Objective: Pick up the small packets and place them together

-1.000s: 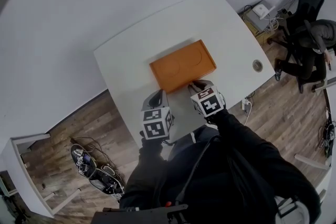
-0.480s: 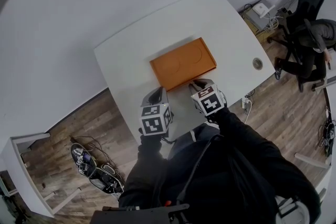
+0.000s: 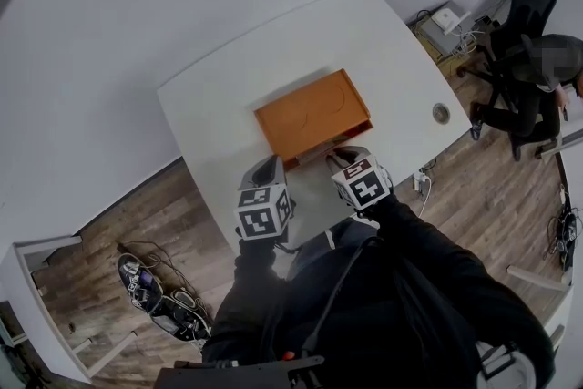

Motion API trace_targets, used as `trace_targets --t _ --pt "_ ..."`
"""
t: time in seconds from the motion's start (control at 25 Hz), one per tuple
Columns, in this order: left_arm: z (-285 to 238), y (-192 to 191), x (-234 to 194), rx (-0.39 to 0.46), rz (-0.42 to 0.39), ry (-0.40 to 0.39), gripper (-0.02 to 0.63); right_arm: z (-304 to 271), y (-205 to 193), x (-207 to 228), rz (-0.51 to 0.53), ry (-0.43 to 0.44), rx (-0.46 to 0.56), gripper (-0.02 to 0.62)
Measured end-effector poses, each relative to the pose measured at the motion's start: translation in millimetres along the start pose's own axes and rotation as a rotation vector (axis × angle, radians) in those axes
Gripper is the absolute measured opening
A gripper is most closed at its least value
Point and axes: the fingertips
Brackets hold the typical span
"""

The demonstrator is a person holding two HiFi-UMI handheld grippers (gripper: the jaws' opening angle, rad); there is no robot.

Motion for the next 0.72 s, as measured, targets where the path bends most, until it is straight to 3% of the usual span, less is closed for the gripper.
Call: trace_targets --t 0.72 --pt "-0.8 -0.1 0.4 0.009 0.010 -0.007 -0.002 22.5 -33.5 -11.0 -0.023 0.045 -0.053 0.072"
Point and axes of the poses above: the fingertips, and each gripper's own axes: z backward along the fingers, x to its right, y out of its top, and after that the axes turned 1 degree about y, right-handed
